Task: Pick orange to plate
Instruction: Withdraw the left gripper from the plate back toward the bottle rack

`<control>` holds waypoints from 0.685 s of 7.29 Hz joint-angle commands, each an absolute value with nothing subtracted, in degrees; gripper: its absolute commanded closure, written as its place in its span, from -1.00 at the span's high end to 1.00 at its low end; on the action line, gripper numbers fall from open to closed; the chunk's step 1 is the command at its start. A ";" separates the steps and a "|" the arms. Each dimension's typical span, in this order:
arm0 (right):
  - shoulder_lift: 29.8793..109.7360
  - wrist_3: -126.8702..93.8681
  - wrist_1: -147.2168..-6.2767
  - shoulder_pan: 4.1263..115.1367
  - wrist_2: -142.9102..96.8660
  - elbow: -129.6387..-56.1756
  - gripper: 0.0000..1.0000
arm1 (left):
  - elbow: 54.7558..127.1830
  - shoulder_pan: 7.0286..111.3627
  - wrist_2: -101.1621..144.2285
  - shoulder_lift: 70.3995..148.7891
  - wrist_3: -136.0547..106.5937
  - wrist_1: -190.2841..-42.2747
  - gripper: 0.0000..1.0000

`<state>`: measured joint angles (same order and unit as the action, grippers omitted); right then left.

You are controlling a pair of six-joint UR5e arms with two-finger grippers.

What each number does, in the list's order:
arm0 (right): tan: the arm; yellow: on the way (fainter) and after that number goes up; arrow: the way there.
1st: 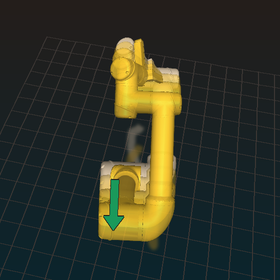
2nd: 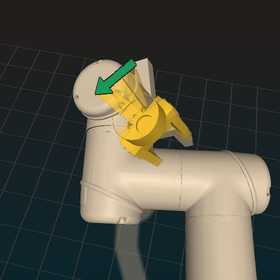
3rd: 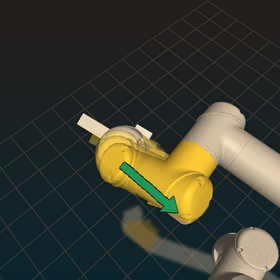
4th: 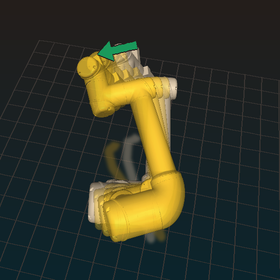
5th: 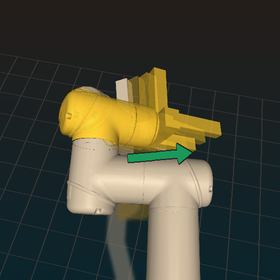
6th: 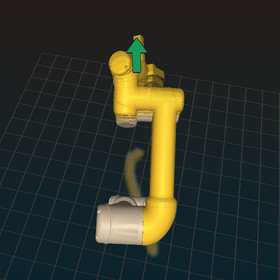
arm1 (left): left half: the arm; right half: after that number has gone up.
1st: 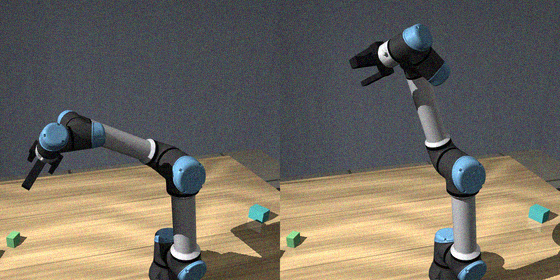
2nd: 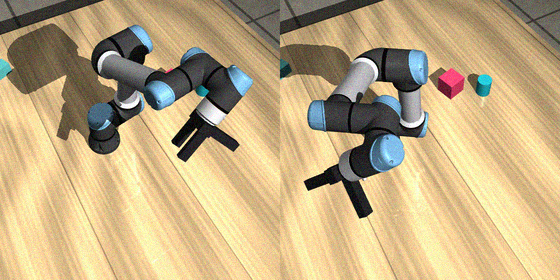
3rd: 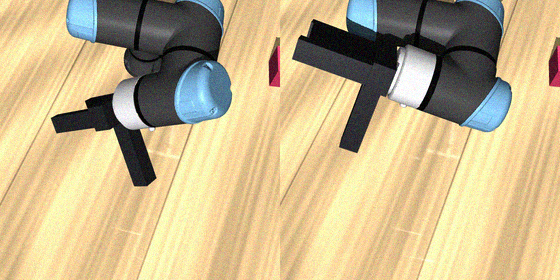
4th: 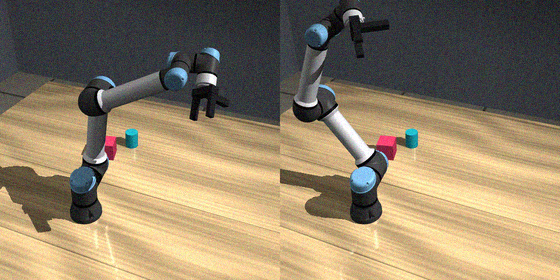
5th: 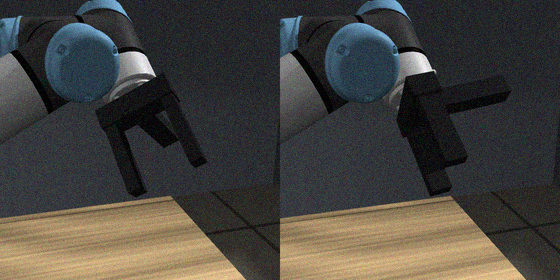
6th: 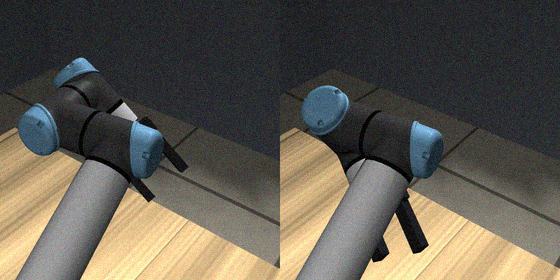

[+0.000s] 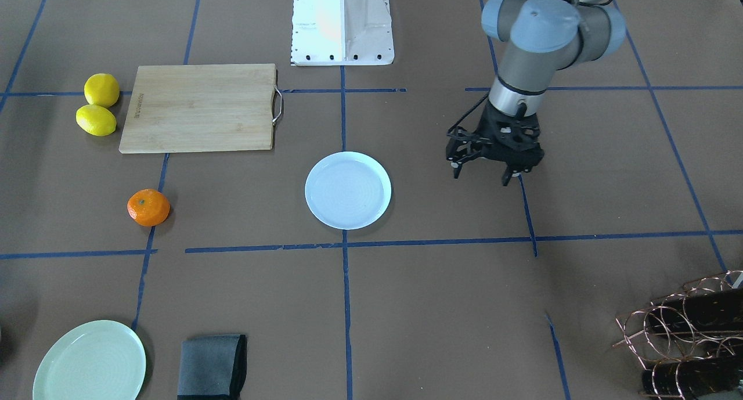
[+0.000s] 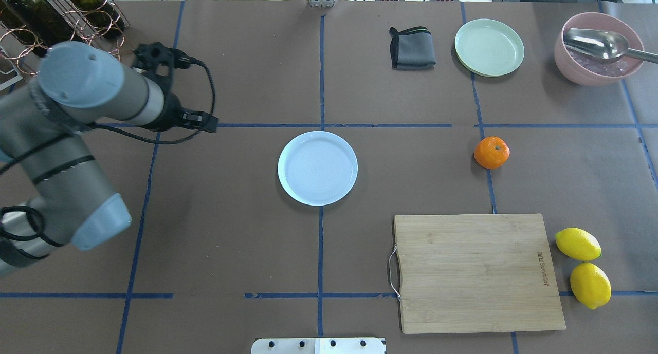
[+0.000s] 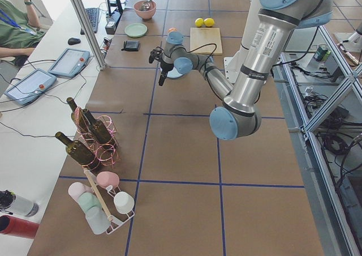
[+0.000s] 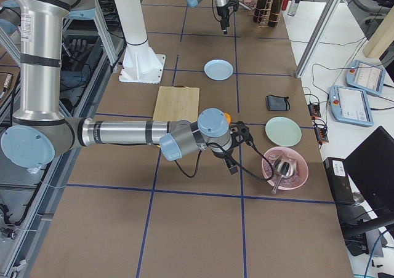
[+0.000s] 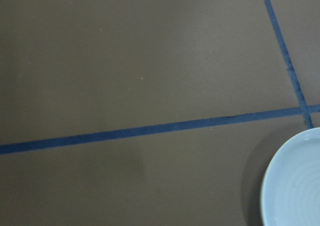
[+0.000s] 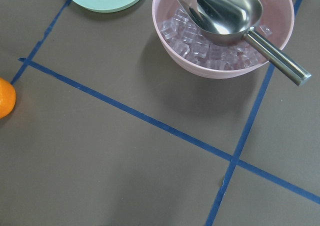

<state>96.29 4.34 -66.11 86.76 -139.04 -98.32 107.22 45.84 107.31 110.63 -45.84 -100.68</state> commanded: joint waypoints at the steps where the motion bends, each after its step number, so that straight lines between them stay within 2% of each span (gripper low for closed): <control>1: 95.98 4.31 -66.27 86.40 -139.22 -98.52 1.00 | 110.39 60.92 114.91 100.50 -21.74 -98.88 1.00; 3: 94.23 0.12 -66.79 84.83 -139.31 -101.06 1.00 | 106.20 77.97 128.16 92.67 -2.80 -98.44 1.00; 4: 93.35 -2.78 -66.88 82.55 -139.22 -102.21 1.00 | 103.04 80.48 131.10 88.03 2.06 -98.26 1.00; 5: 91.77 -6.21 -67.06 80.44 -139.13 -103.09 1.00 | 101.53 83.73 131.22 86.85 2.63 -95.22 1.00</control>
<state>93.40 -2.29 -66.85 82.95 -139.22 -101.82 104.07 79.13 129.10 89.84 -0.83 -97.62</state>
